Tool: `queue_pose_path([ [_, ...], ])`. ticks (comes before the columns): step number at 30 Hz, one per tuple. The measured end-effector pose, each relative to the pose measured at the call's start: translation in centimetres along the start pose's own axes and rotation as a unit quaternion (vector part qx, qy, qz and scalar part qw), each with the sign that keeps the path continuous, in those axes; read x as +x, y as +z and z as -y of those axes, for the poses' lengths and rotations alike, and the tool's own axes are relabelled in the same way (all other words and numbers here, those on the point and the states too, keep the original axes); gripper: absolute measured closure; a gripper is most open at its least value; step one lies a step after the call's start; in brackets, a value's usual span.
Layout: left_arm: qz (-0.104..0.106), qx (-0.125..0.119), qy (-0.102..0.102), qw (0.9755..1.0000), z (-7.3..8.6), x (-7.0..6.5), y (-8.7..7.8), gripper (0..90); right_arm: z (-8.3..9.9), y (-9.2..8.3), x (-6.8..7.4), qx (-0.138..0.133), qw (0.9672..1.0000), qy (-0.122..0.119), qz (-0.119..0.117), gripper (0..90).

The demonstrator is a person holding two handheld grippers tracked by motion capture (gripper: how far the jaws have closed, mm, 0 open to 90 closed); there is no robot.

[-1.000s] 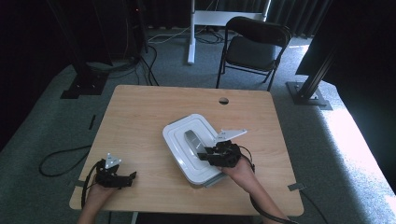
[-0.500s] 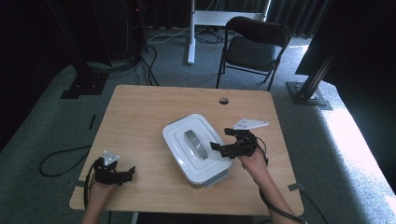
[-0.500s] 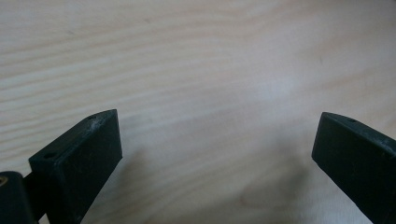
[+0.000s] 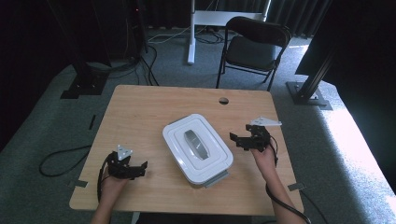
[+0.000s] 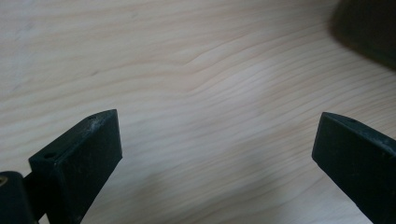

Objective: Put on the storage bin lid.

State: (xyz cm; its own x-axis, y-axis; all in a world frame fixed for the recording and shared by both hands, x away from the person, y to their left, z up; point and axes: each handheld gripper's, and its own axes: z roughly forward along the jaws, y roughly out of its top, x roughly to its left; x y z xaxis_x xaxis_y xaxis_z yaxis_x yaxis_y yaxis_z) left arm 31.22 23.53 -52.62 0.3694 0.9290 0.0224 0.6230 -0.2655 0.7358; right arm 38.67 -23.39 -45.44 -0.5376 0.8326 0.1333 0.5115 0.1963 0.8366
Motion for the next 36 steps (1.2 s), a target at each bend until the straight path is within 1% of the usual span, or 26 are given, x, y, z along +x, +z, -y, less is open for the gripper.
queue_pose_path([
  [1, 0.003, -0.001, 0.003, 1.0000, -0.3, -0.4, 0.1, 2.1, 0.4, 0.3, -0.3, 0.005, 1.0000, 0.005, -0.001, 12.4],
  [3, 0.007, 0.000, 0.006, 1.0000, -0.8, -1.1, 0.5, 2.0, 1.2, 0.8, -0.7, 0.015, 0.9997, 0.008, 0.016, 12.4],
  [5, 0.013, -0.001, 0.009, 0.9999, -1.2, -1.8, 0.8, 1.4, 2.1, 1.4, -0.9, 0.029, 0.9994, 0.010, 0.016, 12.4],
  [7, 0.018, -0.002, 0.016, 0.9997, -1.5, -2.5, 1.1, 1.2, 2.8, 2.1, -0.8, 0.039, 0.9990, 0.008, 0.021, 12.4],
  [9, 0.023, -0.004, 0.019, 0.9995, -1.8, -3.2, 1.4, 1.2, 3.6, 2.7, -0.7, 0.044, 0.9988, 0.015, 0.016, 12.4],
  [12, 0.030, -0.006, 0.025, 0.9992, -2.1, -3.9, 1.6, 1.2, 4.3, 3.5, -0.1, 0.054, 0.9985, 0.007, 0.007, 12.4],
  [14, 0.042, -0.005, 0.027, 0.9987, -2.3, -4.3, 1.7, 1.2, 4.5, 3.9, 0.3, 0.058, 0.9983, 0.006, 0.000, 12.3],
  [15, 0.052, -0.006, 0.029, 0.9982, -2.4, -4.5, 1.8, 1.2, 4.6, 4.0, 0.4, 0.059, 0.9982, 0.007, -0.001, 12.3],
  [16, 0.055, -0.008, 0.032, 0.9980, -2.4, -4.6, 1.8, 1.2, 4.7, 4.1, 0.6, 0.061, 0.9981, 0.007, -0.004, 12.3],
  [19, 0.057, -0.010, 0.037, 0.9976, -2.6, -5.0, 2.0, 1.2, 5.0, 4.3, 1.1, 0.065, 0.9979, 0.003, -0.007, 12.3],
  [21, 0.055, -0.011, 0.038, 0.9977, -2.7, -5.2, 2.1, 1.2, 5.0, 4.3, 1.2, 0.066, 0.9978, 0.003, -0.010, 12.3],
  [22, 0.059, -0.011, 0.038, 0.9975, -2.9, -5.4, 2.4, 1.2, 5.1, 4.3, 1.4, 0.066, 0.9978, 0.001, -0.010, 12.3],
  [24, 0.058, -0.011, 0.041, 0.9974, -3.1, -5.7, 2.6, 1.2, 5.3, 4.4, 1.8, 0.071, 0.9972, -0.004, -0.022, 12.9],
  [25, 0.060, -0.013, 0.040, 0.9973, -3.3, -5.8, 2.7, 1.2, 5.4, 4.4, 1.9, 0.073, 0.9971, -0.004, -0.023, 13.0],
  [27, 0.058, -0.013, 0.045, 0.9972, -3.5, -6.1, 2.9, 1.2, 5.5, 4.3, 1.8, 0.073, 0.9970, -0.002, -0.028, 12.8],
  [31, 0.063, -0.014, 0.053, 0.9965, -3.9, -6.7, 3.1, 1.2, 5.6, 4.1, 1.8, 0.072, 0.9968, -0.004, -0.033, 13.3],
  [33, 0.052, -0.008, 0.062, 0.9967, -4.2, -6.9, 3.1, 1.2, 5.6, 4.0, 1.9, 0.071, 0.9970, -0.005, -0.033, 14.1],
  [34, 0.050, -0.007, 0.064, 0.9967, -4.4, -6.9, 3.2, 1.2, 5.7, 3.9, 1.9, 0.070, 0.9968, -0.006, -0.036, 14.0],
  [36, 0.051, -0.007, 0.059, 0.9970, -4.5, -6.7, 3.4, 1.2, 5.8, 3.7, 1.9, 0.062, 0.9969, -0.005, -0.047, 14.0],
])
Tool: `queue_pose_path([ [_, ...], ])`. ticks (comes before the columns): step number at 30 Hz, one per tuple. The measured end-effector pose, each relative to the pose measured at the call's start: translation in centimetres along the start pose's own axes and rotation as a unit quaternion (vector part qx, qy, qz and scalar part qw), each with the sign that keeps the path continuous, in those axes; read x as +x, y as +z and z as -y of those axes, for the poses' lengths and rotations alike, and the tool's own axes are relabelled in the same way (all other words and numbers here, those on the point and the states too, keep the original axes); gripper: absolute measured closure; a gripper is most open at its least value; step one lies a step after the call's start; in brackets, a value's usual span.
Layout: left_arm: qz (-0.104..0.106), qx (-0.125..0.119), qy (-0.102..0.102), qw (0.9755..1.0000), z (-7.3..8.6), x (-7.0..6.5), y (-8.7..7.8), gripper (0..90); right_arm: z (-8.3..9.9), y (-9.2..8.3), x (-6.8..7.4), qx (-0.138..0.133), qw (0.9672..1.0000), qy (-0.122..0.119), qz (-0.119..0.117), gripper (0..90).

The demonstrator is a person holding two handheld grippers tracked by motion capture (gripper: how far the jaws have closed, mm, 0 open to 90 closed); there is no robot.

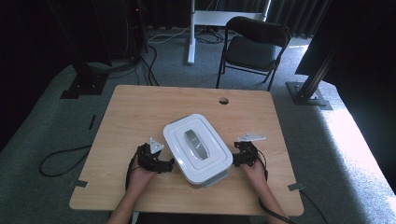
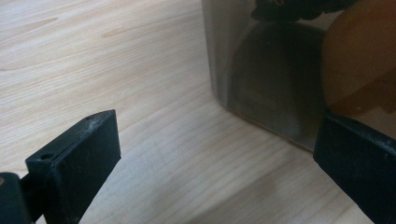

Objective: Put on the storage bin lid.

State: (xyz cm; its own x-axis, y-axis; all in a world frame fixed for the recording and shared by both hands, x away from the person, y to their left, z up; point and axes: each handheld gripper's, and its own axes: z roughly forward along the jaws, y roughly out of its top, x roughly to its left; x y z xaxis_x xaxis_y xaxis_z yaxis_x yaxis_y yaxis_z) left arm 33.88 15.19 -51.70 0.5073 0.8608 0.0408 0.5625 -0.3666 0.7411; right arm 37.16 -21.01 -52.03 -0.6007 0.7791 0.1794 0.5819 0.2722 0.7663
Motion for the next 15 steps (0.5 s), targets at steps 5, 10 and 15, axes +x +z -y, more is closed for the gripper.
queue_pose_path([
  [5, -0.002, 0.002, -0.003, 1.0000, -0.5, 0.2, 0.5, 1.2, 0.2, 0.0, 0.5, 0.011, 0.9997, -0.006, -0.020, 14.0],
  [10, 0.001, 0.007, 0.002, 1.0000, -1.0, 0.5, 1.0, 1.2, 0.4, -0.4, 1.2, 0.005, 0.9997, -0.023, 0.001, 14.2],
  [15, 0.000, 0.010, 0.010, 0.9999, -1.5, 0.6, 1.4, 1.2, 0.7, -0.7, 1.6, 0.005, 0.9996, -0.026, 0.007, 14.7],
])
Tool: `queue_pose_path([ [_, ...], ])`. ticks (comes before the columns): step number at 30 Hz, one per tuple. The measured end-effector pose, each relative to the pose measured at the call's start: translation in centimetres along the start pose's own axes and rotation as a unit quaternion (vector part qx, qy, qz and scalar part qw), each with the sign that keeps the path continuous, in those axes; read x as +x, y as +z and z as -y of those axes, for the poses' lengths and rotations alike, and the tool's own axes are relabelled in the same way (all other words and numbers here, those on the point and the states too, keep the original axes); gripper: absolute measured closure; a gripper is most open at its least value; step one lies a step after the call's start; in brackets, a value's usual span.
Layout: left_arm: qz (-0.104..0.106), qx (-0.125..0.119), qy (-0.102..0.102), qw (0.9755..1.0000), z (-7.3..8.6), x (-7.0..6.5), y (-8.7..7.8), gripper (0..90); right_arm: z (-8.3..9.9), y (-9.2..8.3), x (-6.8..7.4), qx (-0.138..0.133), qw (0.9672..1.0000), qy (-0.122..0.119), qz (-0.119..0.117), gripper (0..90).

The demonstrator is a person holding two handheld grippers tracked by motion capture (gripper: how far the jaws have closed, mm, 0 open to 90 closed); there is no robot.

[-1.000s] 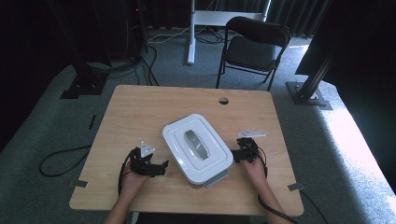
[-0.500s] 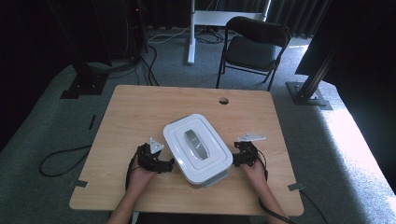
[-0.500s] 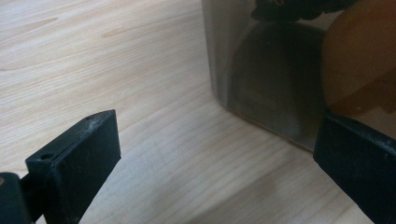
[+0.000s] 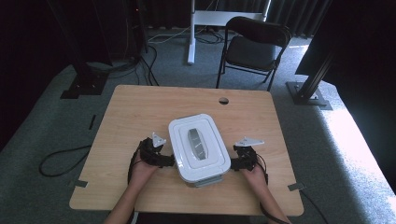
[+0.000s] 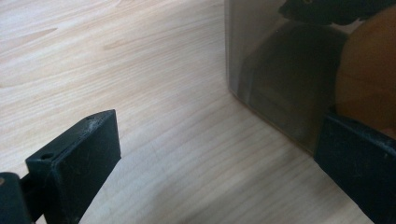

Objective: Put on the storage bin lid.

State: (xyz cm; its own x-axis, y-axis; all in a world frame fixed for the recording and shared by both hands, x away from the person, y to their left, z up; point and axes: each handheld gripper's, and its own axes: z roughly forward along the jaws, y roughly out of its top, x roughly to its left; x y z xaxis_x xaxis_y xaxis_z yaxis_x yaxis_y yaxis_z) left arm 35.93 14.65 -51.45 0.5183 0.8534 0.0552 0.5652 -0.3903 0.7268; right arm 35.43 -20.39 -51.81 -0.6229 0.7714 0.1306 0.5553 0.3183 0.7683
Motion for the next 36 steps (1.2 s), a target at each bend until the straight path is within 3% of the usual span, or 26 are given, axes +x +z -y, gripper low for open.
queue_pose_path([
  [7, 0.008, 0.007, 0.003, 0.9999, -0.5, 0.6, 0.8, 1.2, 0.6, -0.6, 0.3, -0.001, 0.9997, 0.009, -0.024, 14.8],
  [16, -0.001, 0.007, -0.001, 1.0000, -0.5, 1.6, 0.9, 1.2, 0.9, -0.3, 1.9, 0.006, 0.9983, -0.012, -0.057, 14.7],
  [19, 0.012, 0.004, -0.006, 0.9999, -0.3, 1.9, 0.8, 1.2, 0.9, -0.3, 2.1, 0.004, 0.9987, -0.019, -0.047, 13.6],
  [21, 0.020, -0.003, -0.004, 0.9998, -0.1, 1.9, 0.6, 1.2, 0.8, -0.4, 1.8, -0.006, 0.9988, -0.011, -0.048, 12.9],
  [25, 0.025, -0.017, 0.011, 0.9995, 0.4, 1.9, 0.2, 1.2, 1.0, -0.8, 1.0, -0.020, 0.9991, -0.002, -0.038, 12.9],
  [29, 0.024, -0.020, 0.013, 0.9994, 0.9, 2.1, -0.1, 1.2, 1.2, -1.3, 0.2, -0.029, 0.9994, 0.006, -0.017, 12.9],
  [36, 0.025, -0.024, 0.014, 0.9993, 1.6, 2.5, -0.8, 1.2, 1.4, -2.0, -0.5, -0.032, 0.9994, 0.009, -0.004, 12.9],
])
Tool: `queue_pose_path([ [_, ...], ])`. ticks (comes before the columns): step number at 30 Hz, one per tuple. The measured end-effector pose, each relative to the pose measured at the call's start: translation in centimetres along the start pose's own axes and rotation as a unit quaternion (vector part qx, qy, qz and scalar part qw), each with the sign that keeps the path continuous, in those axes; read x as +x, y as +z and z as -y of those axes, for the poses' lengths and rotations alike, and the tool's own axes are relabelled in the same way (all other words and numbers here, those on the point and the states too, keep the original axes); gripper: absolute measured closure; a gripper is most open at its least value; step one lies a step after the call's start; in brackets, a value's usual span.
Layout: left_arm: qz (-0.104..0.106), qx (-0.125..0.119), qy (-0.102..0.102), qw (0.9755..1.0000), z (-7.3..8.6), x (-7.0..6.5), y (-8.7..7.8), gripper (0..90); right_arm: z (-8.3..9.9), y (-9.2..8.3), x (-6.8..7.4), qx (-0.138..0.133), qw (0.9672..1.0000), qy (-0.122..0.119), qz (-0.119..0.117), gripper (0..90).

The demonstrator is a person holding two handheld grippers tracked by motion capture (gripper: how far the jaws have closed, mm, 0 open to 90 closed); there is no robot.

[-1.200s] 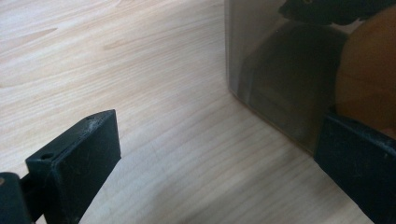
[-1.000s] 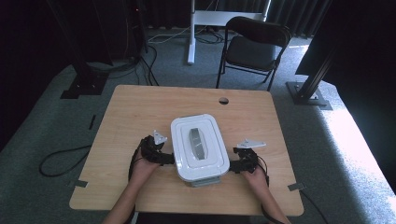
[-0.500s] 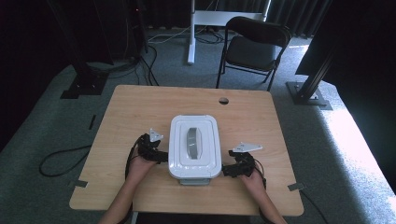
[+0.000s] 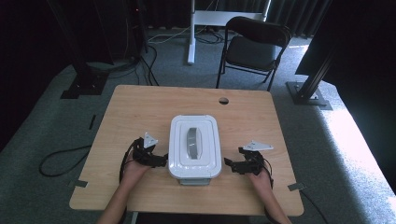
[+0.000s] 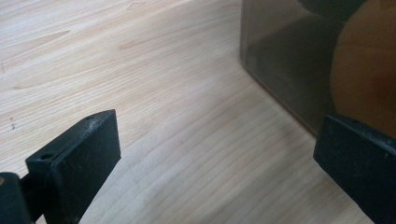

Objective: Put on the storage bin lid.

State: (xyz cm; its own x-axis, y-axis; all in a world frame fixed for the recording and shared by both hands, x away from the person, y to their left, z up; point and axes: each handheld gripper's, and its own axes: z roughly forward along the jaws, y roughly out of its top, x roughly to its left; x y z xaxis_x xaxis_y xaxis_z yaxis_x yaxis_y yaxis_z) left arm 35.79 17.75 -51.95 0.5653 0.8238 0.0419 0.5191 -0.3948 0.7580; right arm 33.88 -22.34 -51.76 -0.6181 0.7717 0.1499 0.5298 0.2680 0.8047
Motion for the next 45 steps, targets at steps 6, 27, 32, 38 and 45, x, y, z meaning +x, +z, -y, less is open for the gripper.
queue_pose_path([
  [6, 0.003, -0.005, -0.004, 1.0000, 0.9, 0.4, -0.9, 1.2, 0.3, -0.6, -0.4, -0.009, 0.9999, 0.007, -0.003, 12.9],
  [27, -0.019, -0.007, -0.046, 0.9987, 4.4, 2.8, -3.2, 1.2, 2.5, -2.7, -2.5, -0.014, 0.9982, 0.029, 0.051, 12.5],
  [32, -0.024, -0.010, -0.057, 0.9980, 4.9, 3.3, -3.6, 1.2, 3.0, -3.3, -2.9, -0.020, 0.9974, 0.038, 0.058, 12.5],
  [38, -0.038, -0.022, -0.071, 0.9965, 5.9, 4.0, -4.5, 1.2, 3.7, -4.0, -3.5, -0.020, 0.9961, 0.046, 0.072, 12.5],
  [45, -0.049, -0.019, -0.090, 0.9945, 7.0, 5.0, -5.4, 1.2, 4.2, -4.8, -3.9, -0.025, 0.9941, 0.057, 0.089, 12.5],
])
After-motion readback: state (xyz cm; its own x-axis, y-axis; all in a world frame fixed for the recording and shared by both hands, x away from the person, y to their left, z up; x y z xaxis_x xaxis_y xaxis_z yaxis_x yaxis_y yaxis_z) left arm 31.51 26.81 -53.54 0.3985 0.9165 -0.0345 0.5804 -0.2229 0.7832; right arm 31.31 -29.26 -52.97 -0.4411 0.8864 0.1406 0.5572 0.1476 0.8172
